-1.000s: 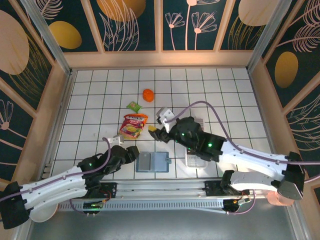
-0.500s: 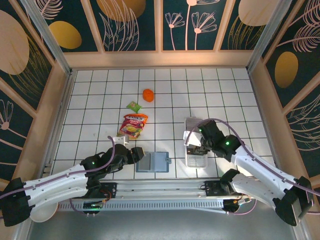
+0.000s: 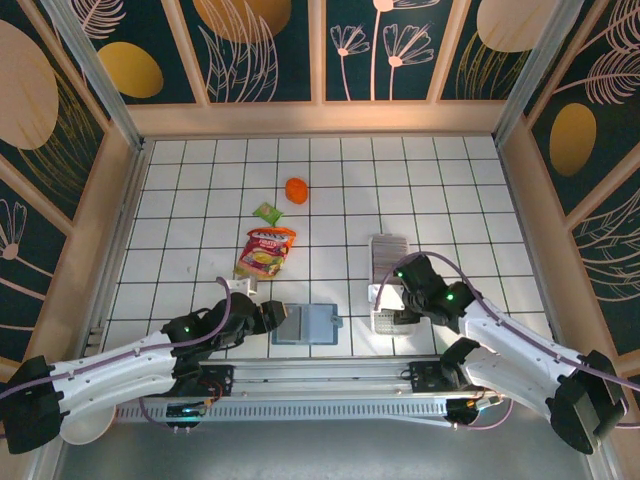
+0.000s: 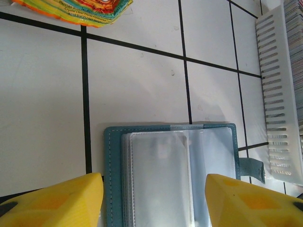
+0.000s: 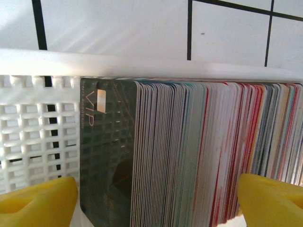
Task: Put the credit cards into the card holder
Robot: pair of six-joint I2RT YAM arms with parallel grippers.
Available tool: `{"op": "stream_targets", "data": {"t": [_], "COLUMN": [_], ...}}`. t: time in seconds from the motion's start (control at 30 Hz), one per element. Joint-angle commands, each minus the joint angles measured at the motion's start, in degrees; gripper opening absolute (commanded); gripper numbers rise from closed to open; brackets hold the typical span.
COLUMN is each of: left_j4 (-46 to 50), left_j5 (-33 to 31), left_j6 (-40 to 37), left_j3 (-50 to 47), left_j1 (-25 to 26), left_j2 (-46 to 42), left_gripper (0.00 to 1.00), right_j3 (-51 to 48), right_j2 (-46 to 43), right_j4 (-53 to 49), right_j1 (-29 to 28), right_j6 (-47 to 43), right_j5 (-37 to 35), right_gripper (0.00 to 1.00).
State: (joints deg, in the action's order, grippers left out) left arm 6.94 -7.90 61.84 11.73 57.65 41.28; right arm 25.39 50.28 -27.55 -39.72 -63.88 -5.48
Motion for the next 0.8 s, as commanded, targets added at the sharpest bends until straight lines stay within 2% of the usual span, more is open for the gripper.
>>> {"op": "stream_targets", "data": {"t": [0.0, 0.27, 0.43, 0.57, 0.7, 0.77], "left_j4": [-1.34, -2.43, -2.97, -3.20, -3.40, -3.52], "left_j5": [0.43, 0.77, 1.14, 1.53, 1.57, 1.66], "left_j6": [0.99, 1.61, 1.97, 2.29, 2.61, 2.67], "left_j3": [-0.70, -1.09, -1.49, -1.55, -1.73, -1.88], "left_j1": [0.01, 0.03, 0.01, 0.03, 0.06, 0.03], "left_j2": [-0.65, -0.06, 0.21, 0.21, 0.22, 0.21], "left_gripper": [0.56, 0.51, 0.49, 0.48, 0.46, 0.46], "right_j3": [-1.28, -0.93, -1.31, -0.36, 0.12, 0.43], "right_j2": [-0.28, -2.02, -2.56, -2.78, -2.82, -2.82], "right_j4": [4.60, 3.26, 2.47, 1.26, 0.42, -0.08], "right_j1": [0.00, 0.12, 0.16, 0.15, 0.26, 0.26], "right_j6": [-3.66, -4.10, -4.68, -4.63, -4.85, -4.98], "right_j5": [1.36, 0.76, 0.20, 0.21, 0.03, 0.01], "right_gripper": [0.85, 0.66, 0.50, 0.43, 0.30, 0.29]}}
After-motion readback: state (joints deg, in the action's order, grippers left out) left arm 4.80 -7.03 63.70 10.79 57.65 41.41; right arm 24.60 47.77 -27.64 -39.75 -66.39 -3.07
